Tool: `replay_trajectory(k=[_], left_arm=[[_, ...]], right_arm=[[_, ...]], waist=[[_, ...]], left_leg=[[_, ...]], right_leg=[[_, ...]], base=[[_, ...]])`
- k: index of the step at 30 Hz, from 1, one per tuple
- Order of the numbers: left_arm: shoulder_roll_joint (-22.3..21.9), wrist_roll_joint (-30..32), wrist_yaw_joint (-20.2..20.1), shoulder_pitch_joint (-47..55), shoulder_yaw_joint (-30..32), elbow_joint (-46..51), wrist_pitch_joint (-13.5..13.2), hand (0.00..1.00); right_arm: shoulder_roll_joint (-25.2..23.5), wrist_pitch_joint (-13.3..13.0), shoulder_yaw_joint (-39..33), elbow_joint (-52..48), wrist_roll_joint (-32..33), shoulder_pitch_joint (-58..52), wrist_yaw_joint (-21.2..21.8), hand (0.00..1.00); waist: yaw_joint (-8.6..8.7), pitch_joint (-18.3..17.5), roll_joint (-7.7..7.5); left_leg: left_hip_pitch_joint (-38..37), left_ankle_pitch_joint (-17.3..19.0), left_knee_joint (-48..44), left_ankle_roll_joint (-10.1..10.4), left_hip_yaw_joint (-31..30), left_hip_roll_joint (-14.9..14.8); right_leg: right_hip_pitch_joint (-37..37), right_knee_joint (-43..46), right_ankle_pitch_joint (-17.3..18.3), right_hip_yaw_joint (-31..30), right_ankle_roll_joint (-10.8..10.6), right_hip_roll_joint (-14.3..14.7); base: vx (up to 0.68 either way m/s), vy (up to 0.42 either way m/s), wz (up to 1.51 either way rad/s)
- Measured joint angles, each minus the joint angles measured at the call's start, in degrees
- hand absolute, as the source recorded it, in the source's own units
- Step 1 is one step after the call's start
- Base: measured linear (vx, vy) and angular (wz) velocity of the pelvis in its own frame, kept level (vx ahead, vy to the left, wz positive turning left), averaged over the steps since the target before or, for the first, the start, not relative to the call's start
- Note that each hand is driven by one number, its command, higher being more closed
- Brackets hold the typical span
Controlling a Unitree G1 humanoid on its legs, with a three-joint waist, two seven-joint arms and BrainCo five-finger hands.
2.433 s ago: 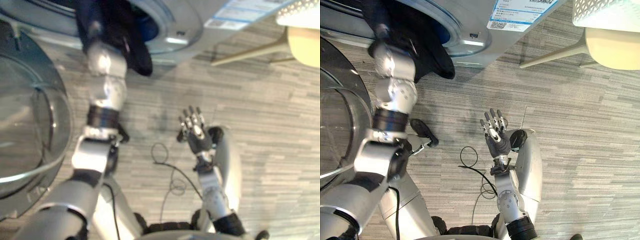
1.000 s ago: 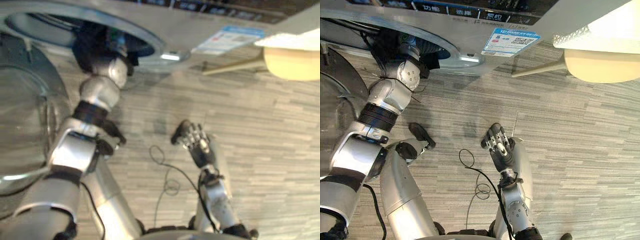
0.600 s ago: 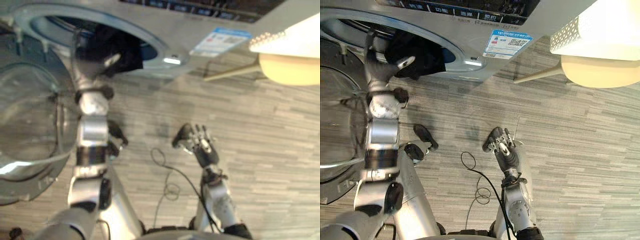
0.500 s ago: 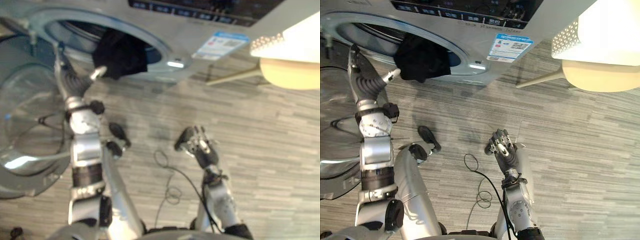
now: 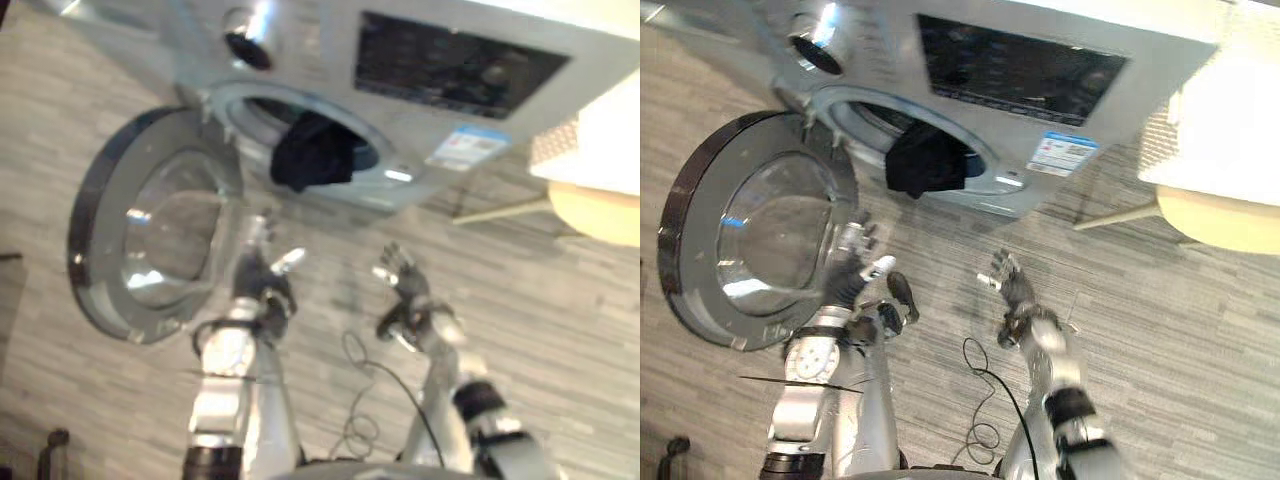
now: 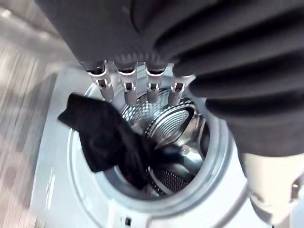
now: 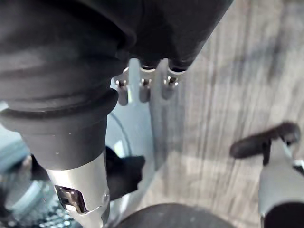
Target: Pick up the laundry basket with both hands and put the clothes into the washing machine.
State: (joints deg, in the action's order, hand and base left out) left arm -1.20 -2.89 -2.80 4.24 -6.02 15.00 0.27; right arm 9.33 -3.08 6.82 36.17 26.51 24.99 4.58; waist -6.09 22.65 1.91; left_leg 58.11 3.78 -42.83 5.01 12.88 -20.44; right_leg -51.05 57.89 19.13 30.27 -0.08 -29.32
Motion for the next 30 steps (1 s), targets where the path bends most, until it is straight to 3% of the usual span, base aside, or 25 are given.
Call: replay_trajectory(k=[3,4,6,10,14,19,25,30], left_arm=[[-0.4,-4.6,-1.3,0.5,-4.9,0.0,-0.8,0.0],[-0.4,-5.6,-1.6,0.6,-5.3,0.0,-0.8,0.0],[-0.3,-8.1,-2.3,1.1,-6.8,0.1,-0.9,0.0],[-0.2,-13.9,-3.1,1.7,-11.8,0.1,-1.1,0.0],[-0.2,-16.9,-3.0,2.0,-14.0,0.0,-1.5,0.0],[2.1,-20.0,-1.7,2.0,-14.0,-0.2,-2.7,0.0],[4.1,-23.8,-0.6,4.0,-13.8,-0.2,-3.3,0.0],[4.3,-25.4,-0.5,3.9,-13.7,0.3,-3.5,0.0]], right_arm=[[6.9,-0.3,5.2,11.6,-4.4,15.7,-3.5,0.0],[7.8,-0.3,6.5,13.3,-4.8,18.1,-3.7,0.0],[10.4,-0.2,13.0,20.2,-6.5,25.6,-4.9,0.0],[12.0,1.7,25.5,30.5,-13.6,33.9,-7.4,0.0],[11.8,3.2,33.0,37.0,-14.6,36.6,-8.7,0.0],[13.6,3.3,34.6,41.4,-6.3,38.9,-11.1,0.0],[18.7,2.2,29.2,44.1,11.5,40.3,-13.2,0.0],[19.2,1.0,28.1,45.9,23.6,41.1,-13.3,0.0]], waist=[[-2.54,1.3,2.16],[-2.96,1.4,2.36],[-5.45,1.5,2.45],[-7.0,1.5,2.54],[-7.55,1.6,2.49],[-7.83,1.6,2.5],[-9.0,1.6,2.53],[-9.03,1.6,2.54]], left_leg=[[3.9,-4.3,5.1,-0.4,-3.6,4.6],[4.3,-5.3,6.1,-0.6,-3.9,5.1],[5.7,-8.8,10.0,-1.4,-5.3,7.3],[6.8,-13.9,17.4,-1.4,-8.5,11.2],[7.2,-16.5,21.8,-1.6,-10.1,13.7],[8.8,-16.6,23.9,-1.5,-9.6,14.8],[10.6,-17.8,25.3,-2.4,-7.4,15.6],[11.6,-18.5,24.8,-2.9,-6.5,15.9]], right_leg=[[0.1,0.0,0.3,5.5,-0.4,-3.3],[0.1,0.0,0.4,6.4,-0.5,-3.8],[0.1,0.0,0.5,9.3,-0.5,-5.0],[1.9,-1.2,0.7,15.4,-0.4,-7.0],[2.9,-1.4,0.9,18.7,-0.7,-8.4],[2.7,-0.9,1.3,21.0,-1.4,-10.0],[1.0,0.1,1.8,21.8,-2.0,-12.0],[-0.4,0.6,1.8,21.0,-2.0,-12.8]], base=[[-0.04,-0.027,0.91],[-0.03,-0.029,0.83],[-0.02,-0.029,0.64],[0.0,-0.046,0.68],[0.01,-0.044,0.48],[-0.03,-0.015,0.25],[-0.02,0.006,0.18],[-0.01,0.012,0.04]])
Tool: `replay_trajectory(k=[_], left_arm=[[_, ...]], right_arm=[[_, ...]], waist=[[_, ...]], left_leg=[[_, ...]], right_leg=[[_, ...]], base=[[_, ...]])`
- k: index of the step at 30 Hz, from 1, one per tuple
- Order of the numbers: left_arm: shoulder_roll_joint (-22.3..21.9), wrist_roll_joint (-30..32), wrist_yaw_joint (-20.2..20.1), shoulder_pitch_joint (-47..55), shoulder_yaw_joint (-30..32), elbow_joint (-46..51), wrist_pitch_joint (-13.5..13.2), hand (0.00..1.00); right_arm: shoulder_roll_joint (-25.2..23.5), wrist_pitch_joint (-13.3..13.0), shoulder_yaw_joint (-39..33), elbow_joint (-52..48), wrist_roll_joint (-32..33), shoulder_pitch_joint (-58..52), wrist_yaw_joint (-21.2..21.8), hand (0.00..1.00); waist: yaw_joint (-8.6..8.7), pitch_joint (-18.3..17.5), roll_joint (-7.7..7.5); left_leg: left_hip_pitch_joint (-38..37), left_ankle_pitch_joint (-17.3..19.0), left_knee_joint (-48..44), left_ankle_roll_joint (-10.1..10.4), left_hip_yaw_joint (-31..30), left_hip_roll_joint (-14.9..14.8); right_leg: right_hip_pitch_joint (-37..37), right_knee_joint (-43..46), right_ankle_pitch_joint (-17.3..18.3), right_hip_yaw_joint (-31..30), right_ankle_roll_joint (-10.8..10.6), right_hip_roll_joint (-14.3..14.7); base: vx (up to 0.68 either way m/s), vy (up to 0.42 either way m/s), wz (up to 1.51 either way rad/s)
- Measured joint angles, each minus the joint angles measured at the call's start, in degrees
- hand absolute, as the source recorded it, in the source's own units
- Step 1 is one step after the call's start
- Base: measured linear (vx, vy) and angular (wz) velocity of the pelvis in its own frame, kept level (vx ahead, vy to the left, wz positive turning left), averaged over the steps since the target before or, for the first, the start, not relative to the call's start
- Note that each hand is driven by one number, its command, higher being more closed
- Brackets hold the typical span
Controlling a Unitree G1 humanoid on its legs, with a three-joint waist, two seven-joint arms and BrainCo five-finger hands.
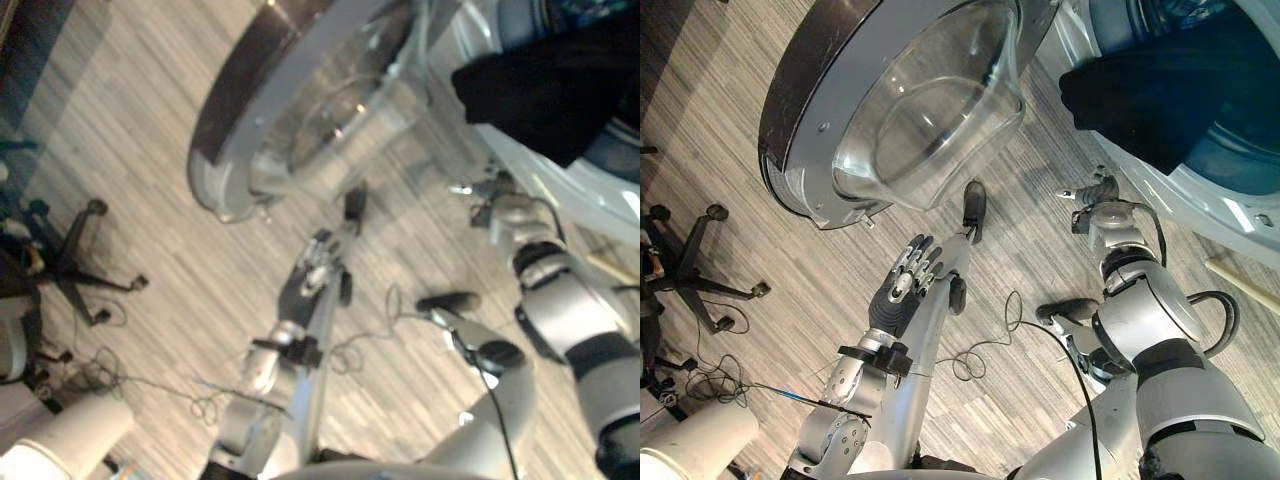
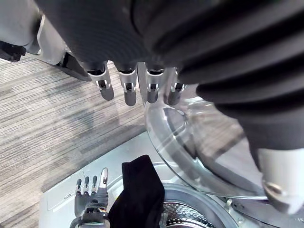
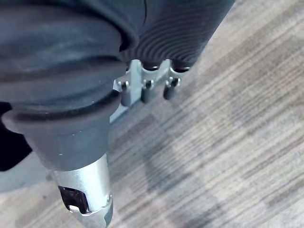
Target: Pick up the laundry basket with both hands and put the clothes into the washing machine.
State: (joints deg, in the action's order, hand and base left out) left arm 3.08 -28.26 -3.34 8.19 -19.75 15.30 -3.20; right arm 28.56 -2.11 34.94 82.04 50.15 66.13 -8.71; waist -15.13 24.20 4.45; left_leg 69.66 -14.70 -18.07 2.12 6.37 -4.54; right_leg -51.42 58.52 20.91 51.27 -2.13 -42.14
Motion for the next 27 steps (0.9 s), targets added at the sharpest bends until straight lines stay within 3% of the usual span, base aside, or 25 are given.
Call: replay_trajectory(k=[3,6,8,11,14,15,21,27], left_arm=[[0.0,-0.9,1.2,0.0,-0.1,0.1,-0.4,0.0],[0.0,-1.4,2.4,0.0,-0.5,1.2,-1.5,0.0],[-0.1,-1.5,3.1,-0.3,-0.6,1.1,-1.7,0.0],[-0.2,-1.6,3.8,-0.5,-0.6,1.1,-1.9,0.0],[-0.2,-2.5,4.0,-0.5,-0.5,1.1,-2.6,0.0],[-0.2,-2.6,4.5,-0.5,-0.3,1.1,-2.9,0.0],[-0.2,-2.7,4.9,-0.5,0.1,1.0,-3.7,0.0],[-0.1,-3.8,4.7,-0.4,-1.0,0.4,-4.1,0.0]], right_arm=[[0.0,-0.9,0.5,0.9,8.1,0.9,-0.2,0.0],[0.1,-4.0,-3.1,0.3,14.7,4.2,-1.4,0.0],[0.1,-6.8,-11.2,-3.0,17.9,6.4,-1.6,0.0],[-1.6,-9.2,-24.9,-7.1,21.8,7.6,-3.7,0.0],[-2.8,-11.0,-33.7,-11.0,25.5,7.6,-4.9,0.0],[-4.1,-12.7,-36.7,-13.3,27.3,7.7,-5.2,1.0],[-8.8,-19.0,-47.3,-23.9,31.6,7.9,-8.5,1.0],[-11.6,-22.3,-56.4,-33.1,33.2,8.1,-12.7,1.0]], waist=[[0.03,0.0,0.04],[0.11,-0.1,0.21],[-0.02,-0.1,0.24],[-0.54,-0.1,0.38],[-1.68,-0.2,0.95],[-1.79,-0.2,1.03],[-3.04,-0.2,1.05],[-4.39,0.8,3.16]], left_leg=[[0.8,-0.1,-1.0,-0.2,0.3,-0.4],[2.4,0.3,-1.3,-0.2,0.3,-0.7],[4.2,0.6,-2.9,-0.5,0.2,-1.0],[5.2,0.7,-4.0,-0.6,0.0,-0.6],[5.9,0.8,-4.7,-0.8,-0.5,-0.4],[6.2,0.9,-4.9,-0.9,-0.7,-0.4],[7.5,0.8,-6.8,-0.8,-1.5,-0.4],[8.0,0.8,-9.0,-0.8,-2.3,-0.6]], right_leg=[[-1.1,0.2,0.0,-0.8,0.0,0.1],[-3.1,0.8,0.0,-1.3,0.1,0.1],[-4.2,1.7,0.2,-1.3,0.4,-0.1],[-4.7,2.8,0.4,-1.2,0.6,-1.0],[-4.7,3.4,0.5,-1.0,0.6,-1.2],[-4.7,3.6,0.7,-0.9,0.4,-1.2],[-4.7,4.7,1.0,-0.5,0.0,-1.6],[-2.6,5.5,0.7,1.1,0.7,-1.6]], base=[[-0.04,0.014,-0.09],[-0.07,0.014,-0.11],[-0.06,0.024,-0.03],[-0.06,0.037,0.07],[-0.06,0.047,0.04],[-0.06,0.046,0.05],[-0.06,0.047,0.01],[-0.07,0.058,0.02]])
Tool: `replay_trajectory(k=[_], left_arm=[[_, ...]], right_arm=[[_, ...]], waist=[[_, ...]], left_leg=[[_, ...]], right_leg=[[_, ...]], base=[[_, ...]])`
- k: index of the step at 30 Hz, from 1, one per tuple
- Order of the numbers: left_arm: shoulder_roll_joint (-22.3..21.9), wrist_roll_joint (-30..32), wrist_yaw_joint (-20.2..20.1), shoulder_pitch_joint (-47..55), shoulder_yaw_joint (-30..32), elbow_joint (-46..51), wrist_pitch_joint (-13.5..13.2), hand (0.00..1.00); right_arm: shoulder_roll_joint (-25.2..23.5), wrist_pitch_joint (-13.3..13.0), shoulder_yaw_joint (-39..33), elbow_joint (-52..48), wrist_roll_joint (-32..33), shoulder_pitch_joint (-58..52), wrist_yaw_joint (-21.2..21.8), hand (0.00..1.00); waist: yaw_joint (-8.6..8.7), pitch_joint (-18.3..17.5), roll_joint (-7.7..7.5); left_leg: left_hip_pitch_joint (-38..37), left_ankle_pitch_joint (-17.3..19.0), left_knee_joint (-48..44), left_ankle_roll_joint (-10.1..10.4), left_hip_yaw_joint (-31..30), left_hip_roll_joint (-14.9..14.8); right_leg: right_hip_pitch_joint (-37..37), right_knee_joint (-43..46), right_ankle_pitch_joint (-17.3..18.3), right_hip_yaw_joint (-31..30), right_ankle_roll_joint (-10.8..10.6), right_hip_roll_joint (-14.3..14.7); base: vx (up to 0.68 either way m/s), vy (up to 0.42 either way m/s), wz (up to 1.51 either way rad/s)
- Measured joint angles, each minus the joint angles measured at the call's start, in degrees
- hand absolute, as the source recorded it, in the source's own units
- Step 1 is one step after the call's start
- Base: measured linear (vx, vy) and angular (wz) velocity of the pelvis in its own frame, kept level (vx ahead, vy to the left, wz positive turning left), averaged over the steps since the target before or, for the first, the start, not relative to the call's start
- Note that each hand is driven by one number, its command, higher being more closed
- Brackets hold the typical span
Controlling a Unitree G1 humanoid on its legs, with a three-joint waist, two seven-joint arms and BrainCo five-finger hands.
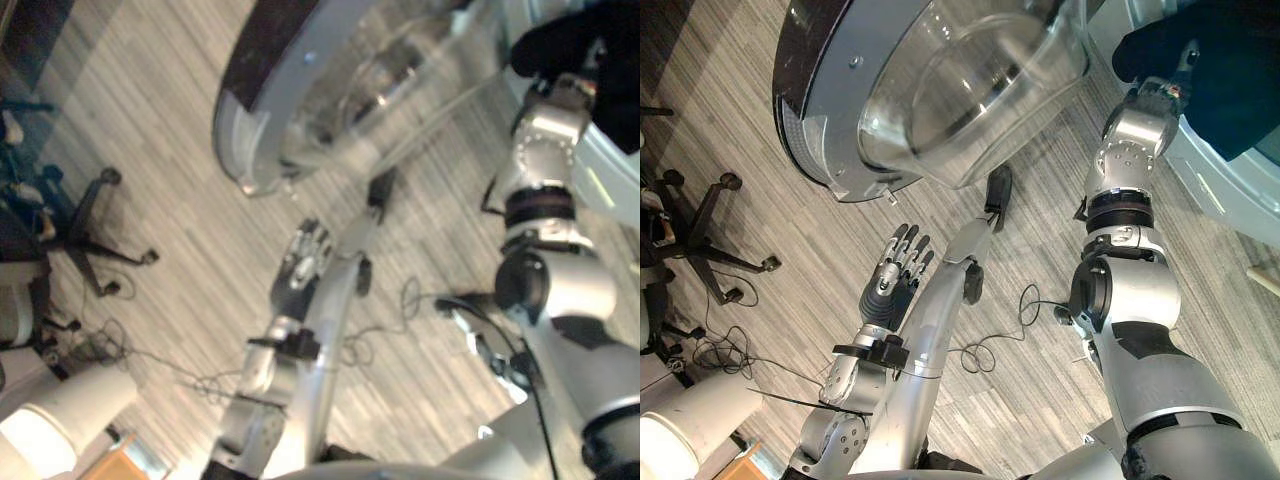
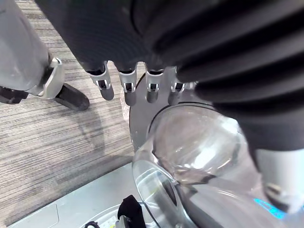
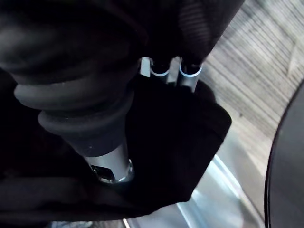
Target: Pick up the laundry basket with both hands and put the clothes into the washing machine.
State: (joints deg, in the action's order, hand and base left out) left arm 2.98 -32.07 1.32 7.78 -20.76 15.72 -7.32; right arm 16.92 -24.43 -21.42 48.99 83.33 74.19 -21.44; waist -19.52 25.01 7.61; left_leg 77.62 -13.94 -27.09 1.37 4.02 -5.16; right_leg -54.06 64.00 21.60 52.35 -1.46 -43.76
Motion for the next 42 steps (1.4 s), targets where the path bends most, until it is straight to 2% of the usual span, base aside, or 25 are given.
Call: replay_trajectory(k=[3,4,5,6,7,8,9,10,11,12,14,15,18,21,23,24,25,26,30,32,35,37,38,40,42], left_arm=[[0.2,0.0,-0.1,0.1,-2.2,-2.0,0.0,0.0],[0.2,0.0,-0.3,0.3,-2.6,-2.4,0.0,0.0],[0.4,0.0,-0.5,0.4,-3.5,-2.7,0.0,0.0],[0.6,0.0,-0.6,0.4,-3.9,-2.9,0.0,0.0],[0.9,0.0,-1.3,0.8,-4.1,-2.9,0.1,0.0],[1.7,0.0,-1.4,1.0,-4.1,-2.9,0.0,0.0],[2.4,0.0,-1.7,1.0,-4.2,-3.1,0.0,0.0],[2.4,0.0,-2.5,1.4,-4.7,-4.3,0.1,0.0],[2.4,0.0,-2.6,1.4,-5.0,-4.9,0.2,0.0],[2.5,0.0,-2.7,1.6,-5.3,-5.7,0.3,0.0],[2.6,0.0,-3.0,2.4,-6.2,-6.5,0.5,0.0],[2.6,0.0,-3.8,2.4,-6.6,-7.7,0.8,0.0],[2.6,0.0,-4.8,2.6,-6.9,-8.9,0.8,0.0],[2.7,0.0,-5.1,2.6,-7.7,-10.1,0.9,0.0],[2.9,0.0,-5.2,2.9,-8.7,-10.1,0.9,0.0],[2.9,0.0,-5.2,2.9,-8.8,-10.1,0.9,0.0],[2.9,0.0,-5.2,3.0,-8.8,-10.1,0.9,0.0],[3.0,0.0,-5.1,3.1,-8.8,-10.1,0.9,0.0],[3.0,0.2,-5.1,3.1,-8.3,-10.2,0.9,0.0],[2.9,1.1,-5.1,3.0,-7.5,-10.3,0.9,0.0],[2.6,1.7,-5.0,2.7,-5.3,-10.0,1.0,0.0],[2.7,1.8,-5.1,2.7,-2.8,-8.4,0.8,0.0],[2.8,1.8,-5.2,2.7,-2.5,-8.1,0.8,0.0],[2.9,1.5,-6.3,2.7,-1.7,-7.2,0.8,0.0],[2.9,0.6,-7.0,2.6,-1.0,-6.8,0.9,0.0]], right_arm=[[-3.7,-3.6,-2.4,-5.7,1.9,-0.5,-0.1,1.0],[-3.7,-6.1,-2.4,-12.2,1.4,-1.5,1.6,1.0],[-1.4,-8.3,-2.4,-21.0,0.5,-1.8,3.8,1.0],[0.8,-9.0,-2.3,-24.2,-0.3,-1.8,4.8,1.0],[6.4,-10.6,-2.3,-28.8,-2.1,-1.8,7.0,1.0],[9.1,-10.7,-0.8,-25.3,-2.5,-3.2,7.4,1.0],[8.4,-11.0,-1.2,-25.9,-2.5,-4.8,7.5,1.0],[7.4,-12.4,-3.5,-27.2,-2.4,-5.2,7.6,1.0],[7.7,-12.8,-4.4,-27.3,-2.4,-4.5,7.6,1.0],[8.1,-12.7,-4.0,-26.7,-1.5,-4.5,7.5,1.0],[8.3,-13.3,-4.3,-26.7,0.0,-4.1,7.5,1.0],[8.2,-13.4,-4.3,-26.2,1.1,-4.1,7.4,0.0],[8.2,-13.1,-2.0,-23.9,1.8,-3.9,7.2,0.0],[8.4,-10.7,2.4,-21.1,0.9,-3.6,7.0,0.0],[8.3,-6.8,5.3,-19.7,-4.0,-3.8,6.6,0.0],[8.3,-6.3,5.8,-19.5,-4.8,-4.0,6.6,0.0],[8.2,-4.9,8.3,-18.5,-7.2,-4.3,6.8,0.0],[8.2,-2.9,10.4,-17.8,-9.2,-5.0,7.6,0.0],[5.2,3.1,15.2,-15.6,-17.4,-12.2,11.7,0.0],[-0.8,6.3,15.8,-16.5,-19.9,-22.4,14.2,0.0],[-6.6,8.6,18.5,-23.6,-19.9,-37.8,17.1,0.0],[-11.5,11.7,23.0,-31.8,-19.9,-53.9,23.4,0.0],[-12.5,12.4,23.8,-33.3,-19.7,-57.2,24.8,0.0],[-14.9,14.7,25.3,-36.2,-17.9,-67.6,30.1,0.0],[-14.9,16.6,25.3,-36.2,-17.1,-72.5,33.4,0.0]], waist=[[0.07,0.0,0.01],[0.06,0.0,-0.01],[0.26,0.0,-0.01],[0.35,0.0,-0.01],[0.68,0.0,-0.05],[1.9,0.6,-0.91],[1.95,0.9,-1.36],[1.76,1.3,-0.92],[2.09,1.5,-1.19],[2.26,1.5,-1.23],[2.21,1.5,-1.23],[2.19,1.5,-1.23],[2.22,1.5,-1.23],[3.22,1.5,-1.23],[3.62,1.5,-1.25],[3.76,1.5,-1.28],[4.82,1.5,-1.34],[5.76,1.6,-1.5],[6.85,1.8,-2.95],[8.76,1.6,-3.77],[9.37,1.7,-4.29],[9.84,1.7,-5.3],[10.06,1.7,-5.51],[12.03,1.5,-6.21],[12.83,1.2,-6.92]], left_leg=[[-1.2,0.0,0.0,0.0,0.0,-0.3],[-1.9,0.2,0.3,-0.2,0.2,-0.6],[-3.0,0.2,1.0,-0.2,0.7,-0.9],[-3.6,0.2,1.7,-0.2,1.1,-0.8],[-5.5,0.3,4.0,-0.1,2.0,-0.9],[-6.6,1.5,3.9,1.2,2.9,-0.9],[-6.1,2.0,-0.4,0.6,1.9,-1.0],[-7.1,5.0,-2.7,-0.6,0.3,-1.8],[-7.4,5.0,-2.3,-0.7,0.9,-2.0],[-7.7,4.8,-1.2,-0.4,1.2,-2.0],[-8.3,4.0,-0.1,-0.7,1.4,-2.5],[-8.9,3.8,0.3,-1.0,1.8,-2.5],[-10.5,3.5,0.9,-1.5,3.3,-2.6],[-11.7,3.6,2.0,-1.4,4.4,-2.9],[-12.3,3.6,3.1,-1.4,6.2,-4.0],[-12.4,3.6,3.3,-1.4,6.4,-4.1],[-13.0,3.5,4.1,-1.4,7.4,-4.3],[-13.6,3.3,4.7,-1.4,7.9,-4.4],[-16.0,2.9,6.4,-1.4,9.6,-5.9],[-17.0,2.9,7.0,-1.4,9.7,-6.2],[-17.6,3.1,6.6,-1.6,9.7,-6.9],[-17.6,4.3,5.4,-1.3,9.6,-7.9],[-17.6,4.7,5.1,-0.9,9.5,-8.1],[-17.9,5.4,4.5,-0.9,9.0,-8.1],[-18.1,6.0,4.0,-0.5,8.8,-8.6]], right_leg=[[1.2,-0.4,-0.1,0.1,0.2,0.3],[1.8,-0.8,-0.3,-0.1,0.1,0.7],[2.2,-1.4,-0.7,-0.4,-0.1,0.9],[2.4,-1.7,-0.8,-0.5,-0.2,0.9],[3.3,-2.9,-1.2,-0.6,-0.8,1.2],[4.1,-4.7,-1.6,-0.8,-0.8,1.1],[4.2,-5.1,-1.7,-1.1,-1.0,0.9],[4.9,-5.9,-2.9,-0.9,-2.0,1.4],[5.0,-6.7,-4.2,-0.7,-1.8,1.5],[5.3,-8.6,-6.0,-0.1,-0.5,2.1],[6.2,-10.6,-7.3,0.8,-0.1,3.3],[6.6,-11.1,-7.9,0.9,0.3,3.4],[6.5,-11.2,-8.3,-0.4,0.4,3.0],[5.6,-11.1,-8.3,-2.3,0.4,3.0],[4.4,-11.9,-8.4,-3.5,0.4,3.7],[4.3,-12.0,-8.4,-3.6,0.4,3.7],[4.1,-12.3,-8.5,-4.0,0.3,3.8],[4.0,-12.8,-8.8,-4.4,0.4,4.0],[4.1,-16.0,-10.3,-5.8,0.5,6.6],[5.3,-17.3,-10.7,-5.6,0.7,7.6],[6.5,-18.3,-10.8,-5.2,0.7,8.7],[7.0,-18.7,-10.7,-5.3,0.6,9.6],[7.2,-18.8,-10.7,-5.3,0.6,9.8],[8.3,-19.1,-10.2,-5.1,-0.3,10.0],[9.0,-19.8,-10.2,-5.1,-0.5,10.8]], base=[[-0.08,0.049,-0.02],[-0.12,0.048,-0.1],[-0.08,0.032,-0.08],[-0.11,0.039,-0.03],[-0.12,0.036,0.04],[-0.12,0.027,0.01],[-0.03,-0.039,-0.28],[0.03,-0.054,-0.38],[-0.02,-0.025,-0.4],[-0.09,0.045,-0.14],[-0.07,0.043,-0.07],[0.0,0.0,0.0],[-0.03,0.006,-0.06],[-0.08,-0.005,-0.13],[-0.07,-0.019,-0.2],[-0.06,-0.03,-0.16],[-0.04,-0.026,-0.11],[-0.05,-0.041,-0.14],[-0.04,-0.048,-0.31],[-0.01,-0.061,-0.08],[0.01,-0.062,-0.08],[0.01,-0.074,-0.15],[0.0,-0.073,-0.08],[-0.02,-0.064,0.01],[-0.03,-0.053,-0.1]])
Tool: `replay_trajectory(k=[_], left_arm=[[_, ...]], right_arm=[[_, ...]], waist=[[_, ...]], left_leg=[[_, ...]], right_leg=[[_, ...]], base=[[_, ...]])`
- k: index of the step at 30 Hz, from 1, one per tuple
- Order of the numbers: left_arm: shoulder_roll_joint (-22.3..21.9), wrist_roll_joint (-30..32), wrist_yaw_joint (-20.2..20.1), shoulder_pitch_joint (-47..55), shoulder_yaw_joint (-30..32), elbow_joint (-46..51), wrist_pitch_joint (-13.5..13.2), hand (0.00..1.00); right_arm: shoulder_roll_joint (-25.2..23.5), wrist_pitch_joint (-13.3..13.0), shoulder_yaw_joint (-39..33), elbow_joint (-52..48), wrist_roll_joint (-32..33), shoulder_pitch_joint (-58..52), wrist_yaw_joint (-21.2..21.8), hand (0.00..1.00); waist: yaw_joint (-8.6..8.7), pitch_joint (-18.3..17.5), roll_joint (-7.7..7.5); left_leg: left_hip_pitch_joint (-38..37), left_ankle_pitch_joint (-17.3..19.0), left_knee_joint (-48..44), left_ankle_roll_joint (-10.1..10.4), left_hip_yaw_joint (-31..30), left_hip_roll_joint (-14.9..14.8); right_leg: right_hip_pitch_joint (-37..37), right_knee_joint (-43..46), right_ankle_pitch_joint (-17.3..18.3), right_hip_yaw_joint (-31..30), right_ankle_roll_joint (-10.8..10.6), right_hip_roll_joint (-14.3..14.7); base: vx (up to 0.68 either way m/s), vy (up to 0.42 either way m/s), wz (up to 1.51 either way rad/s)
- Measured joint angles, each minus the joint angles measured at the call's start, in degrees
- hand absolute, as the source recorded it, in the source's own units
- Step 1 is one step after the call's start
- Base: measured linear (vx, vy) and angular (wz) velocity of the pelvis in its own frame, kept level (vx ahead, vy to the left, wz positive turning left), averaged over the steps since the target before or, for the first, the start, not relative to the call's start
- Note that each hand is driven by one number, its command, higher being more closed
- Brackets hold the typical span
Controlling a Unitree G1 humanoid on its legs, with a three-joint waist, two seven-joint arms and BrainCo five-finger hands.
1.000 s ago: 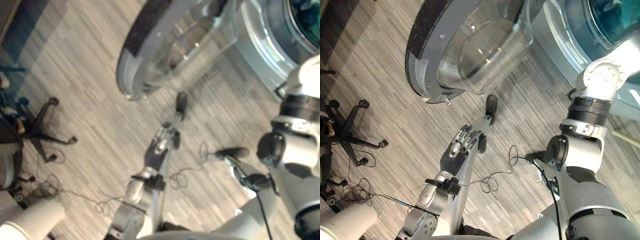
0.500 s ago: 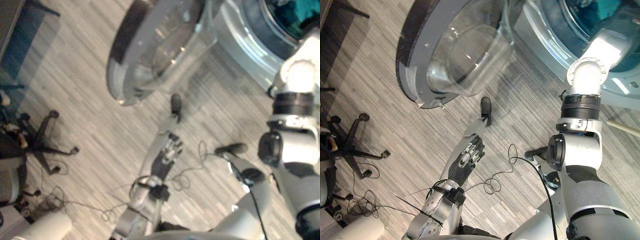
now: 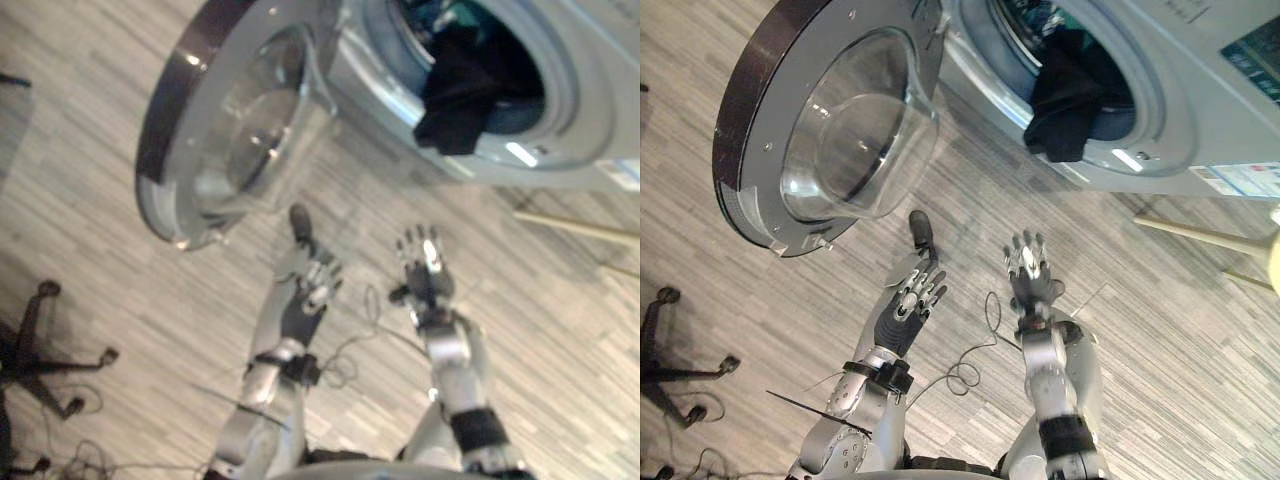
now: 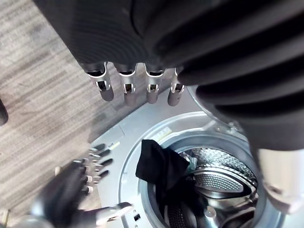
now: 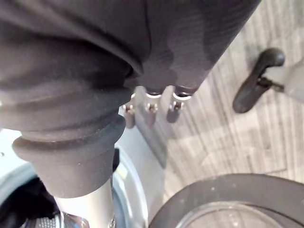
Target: Pick up the laundry basket with both hands and put the clothes into the washing machine.
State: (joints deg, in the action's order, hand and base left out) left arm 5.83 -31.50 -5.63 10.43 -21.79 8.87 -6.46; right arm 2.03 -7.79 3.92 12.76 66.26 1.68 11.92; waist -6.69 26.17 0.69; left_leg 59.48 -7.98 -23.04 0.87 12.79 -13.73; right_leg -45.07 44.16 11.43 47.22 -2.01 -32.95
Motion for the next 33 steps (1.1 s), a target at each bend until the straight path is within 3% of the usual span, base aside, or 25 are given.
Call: replay_trajectory(k=[5,6,9,10,12,13,14,15,16,17,18,19,21,22,23,24,25,26,28,30,31,32,33], left_arm=[[0.7,-4.1,-0.6,0.1,4.2,0.0,0.0,0.0],[1.2,-4.2,-0.6,0.1,4.7,-0.2,0.0,0.0],[1.5,-4.1,-0.8,0.2,6.3,-2.4,0.0,0.0],[1.4,-3.8,-0.8,0.2,7.0,-3.7,0.0,0.0],[1.0,-2.5,-0.8,0.2,8.3,-6.3,0.0,0.0],[1.1,-1.3,-0.8,-0.2,9.2,-8.8,0.0,0.0],[1.0,0.1,-0.7,-0.3,10.3,-11.2,0.2,0.0],[1.0,0.7,-0.7,-0.3,10.6,-12.2,0.5,0.0],[1.0,1.4,-0.6,0.0,11.2,-13.9,0.9,0.0],[1.0,1.9,-0.5,0.5,11.6,-14.6,1.0,0.0],[0.3,2.8,-0.3,1.5,12.8,-15.8,1.3,0.0],[-2.1,3.4,0.0,3.4,14.4,-17.0,1.3,0.0],[-3.6,4.6,0.7,5.4,16.1,-17.7,1.1,0.0],[-3.9,5.0,1.0,6.1,16.9,-17.7,1.1,0.0],[-4.7,5.2,1.1,6.2,18.0,-17.8,1.1,0.0],[-6.7,5.2,1.5,6.3,19.4,-18.8,1.2,0.0],[-7.8,5.2,2.4,6.8,20.0,-19.2,1.2,0.0],[-8.5,5.0,3.0,7.3,20.7,-19.2,1.1,0.0],[-9.1,4.5,4.1,7.8,22.5,-19.3,1.1,0.0],[-9.0,4.0,5.1,9.2,22.6,-18.1,1.0,0.0],[-8.8,4.0,5.6,9.9,22.6,-17.0,0.9,0.0],[-9.2,4.0,5.8,10.2,23.1,-15.9,0.9,0.0],[-9.4,4.0,5.8,10.2,23.4,-15.6,0.9,0.0]], right_arm=[[1.2,3.2,-1.4,2.0,0.0,-8.9,3.3,0.0],[1.6,4.0,-1.3,3.0,-0.6,-9.8,3.3,0.0],[2.3,5.1,-1.1,5.0,-3.0,-10.8,3.5,0.0],[2.8,5.6,-0.9,6.1,-4.0,-10.8,3.5,0.0],[3.3,6.4,-0.8,7.6,-6.6,-10.9,3.5,0.0],[3.1,6.9,-0.6,8.2,-8.2,-10.9,3.5,0.0],[2.7,7.2,-0.5,9.2,-9.7,-10.8,3.4,0.0],[2.6,7.4,-0.6,9.8,-10.6,-10.9,3.4,0.0],[2.7,7.7,-0.6,11.4,-12.0,-10.7,3.4,0.0],[2.7,8.0,-0.6,12.0,-12.7,-10.6,3.4,0.0],[2.9,8.0,-0.5,13.2,-13.1,-10.2,3.3,0.0],[3.1,8.0,-0.7,15.0,-13.7,-9.2,3.2,0.0],[2.2,7.0,-0.7,16.9,-14.9,-9.1,3.1,0.0],[2.1,6.7,-0.7,18.3,-15.2,-8.9,3.0,0.0],[2.3,6.6,-0.6,19.8,-15.6,-8.4,2.7,0.0],[3.2,6.5,-0.8,21.6,-16.6,-6.4,1.6,0.0],[3.7,6.0,-0.9,23.3,-17.6,-6.1,0.6,0.0],[3.9,5.7,-1.0,25.1,-18.4,-5.8,0.0,0.0],[3.7,5.2,-1.5,28.9,-20.7,-5.1,-2.2,0.0],[3.1,5.1,-3.0,31.6,-23.0,-4.8,-3.8,0.0],[2.6,4.8,-4.3,32.6,-24.1,-4.7,-4.3,0.0],[2.8,4.3,-5.8,34.4,-24.8,-4.4,-4.5,0.0],[2.6,4.2,-6.4,35.4,-25.2,-4.1,-4.5,0.0]], waist=[[0.35,-1.0,-1.8],[1.21,-1.3,-2.22],[1.31,-2.3,-3.66],[1.46,-2.6,-3.9],[2.29,-3.6,-3.92],[2.82,-3.7,-3.81],[3.15,-3.7,-3.8],[3.17,-3.8,-3.86],[2.71,-4.4,-4.51],[2.62,-5.3,-4.82],[2.49,-7.4,-4.72],[0.77,-10.5,-4.5],[0.54,-13.1,-5.19],[-0.1,-14.0,-5.72],[-0.61,-14.6,-5.92],[-0.36,-15.4,-3.26],[-0.37,-16.6,-2.09],[-0.48,-17.9,-0.85],[-0.35,-18.0,-0.81],[-0.44,-18.1,-1.37],[-0.3,-18.2,-1.61],[-0.49,-18.5,-2.12],[-0.42,-18.9,-1.54]], left_leg=[[-1.5,2.4,-3.8,-0.2,0.1,-1.6],[-2.7,3.6,-5.0,-0.5,0.7,-1.7],[-7.4,7.4,-7.8,-1.7,4.3,-2.1],[-10.0,9.6,-9.3,-2.0,6.0,-2.2],[-13.9,12.6,-11.2,-3.6,8.5,-2.2],[-17.4,13.6,-11.2,-5.3,10.5,-2.5],[-21.0,14.5,-12.1,-7.0,12.2,-3.2],[-22.9,15.1,-12.5,-7.2,12.7,-3.5],[-26.6,16.0,-13.0,-7.2,14.3,-3.8],[-27.9,16.4,-13.3,-6.9,15.0,-4.0],[-30.2,17.5,-13.1,-5.8,16.8,-4.1],[-32.2,16.4,-7.9,-5.1,18.1,-4.2],[-36.9,14.3,-4.7,-6.3,22.0,-4.2],[-38.4,14.3,-4.2,-6.3,23.9,-3.8],[-39.1,14.2,-3.8,-6.3,25.0,-3.3],[-39.1,13.2,-2.7,-5.6,25.0,-3.5],[-39.2,11.7,0.0,-4.7,24.4,-3.3],[-39.6,9.6,2.8,-3.7,23.4,-2.4],[-42.7,4.6,9.0,-1.4,21.3,1.2],[-43.3,1.2,10.3,0.5,13.3,3.6],[-43.1,-0.3,10.7,2.8,8.0,4.9],[-41.6,1.4,6.9,3.3,4.2,4.6],[-41.1,2.7,3.3,2.5,3.9,3.9]], right_leg=[[2.9,-2.3,-1.0,-0.7,-1.0,1.9],[4.1,-2.9,-1.4,-1.5,-1.5,2.0],[6.6,-5.5,-3.9,-5.3,-2.3,2.0],[8.1,-6.6,-5.1,-7.4,-2.2,1.9],[10.2,-8.2,-6.8,-10.0,0.1,2.1],[12.4,-8.8,-6.8,-11.6,0.6,2.8],[13.6,-0.1,-4.3,-12.9,1.3,2.6],[14.8,5.0,-3.1,-13.1,1.3,3.0],[17.6,11.4,0.7,-13.0,1.7,4.5],[18.7,12.2,1.7,-12.8,2.2,5.2],[20.2,7.3,1.5,-13.3,1.7,7.2],[22.6,-1.5,2.9,-15.6,-0.9,12.5],[29.0,3.1,7.0,-16.2,-2.8,15.0],[33.1,-1.4,10.8,-16.5,-3.1,16.7],[35.0,-7.3,12.9,-17.0,-1.3,18.1],[35.7,-11.2,11.5,-17.2,0.8,20.1],[36.0,-14.3,10.3,-17.4,0.6,21.5],[36.1,-16.2,9.3,-17.5,0.6,22.2],[37.8,-17.7,8.3,-17.1,0.8,21.4],[39.1,-18.1,7.7,-16.4,0.8,20.6],[39.9,-18.4,6.7,-14.9,2.2,19.6],[39.9,-19.0,5.9,-13.5,3.1,18.9],[40.4,-19.3,5.6,-12.9,3.1,18.6]], base=[[-0.02,-0.04,-0.16],[0.0,-0.007,-0.13],[0.03,0.027,-0.44],[0.06,0.065,-0.52],[0.07,0.086,-0.49],[0.05,0.036,-0.46],[0.05,0.008,-0.44],[0.05,-0.056,-0.43],[0.03,-0.07,-0.39],[0.01,-0.06,-0.72],[-0.09,-0.012,-1.33],[-0.14,-0.007,-1.56],[-0.12,-0.085,-1.22],[-0.07,-0.107,-0.88],[-0.15,-0.053,-0.74],[-0.17,-0.01,-0.57],[-0.19,0.04,-0.34],[-0.12,0.07,-0.1],[-0.09,0.019,0.17],[-0.04,-0.057,0.29],[-0.04,-0.009,0.39],[-0.05,0.02,0.41],[-0.04,0.042,0.36]])
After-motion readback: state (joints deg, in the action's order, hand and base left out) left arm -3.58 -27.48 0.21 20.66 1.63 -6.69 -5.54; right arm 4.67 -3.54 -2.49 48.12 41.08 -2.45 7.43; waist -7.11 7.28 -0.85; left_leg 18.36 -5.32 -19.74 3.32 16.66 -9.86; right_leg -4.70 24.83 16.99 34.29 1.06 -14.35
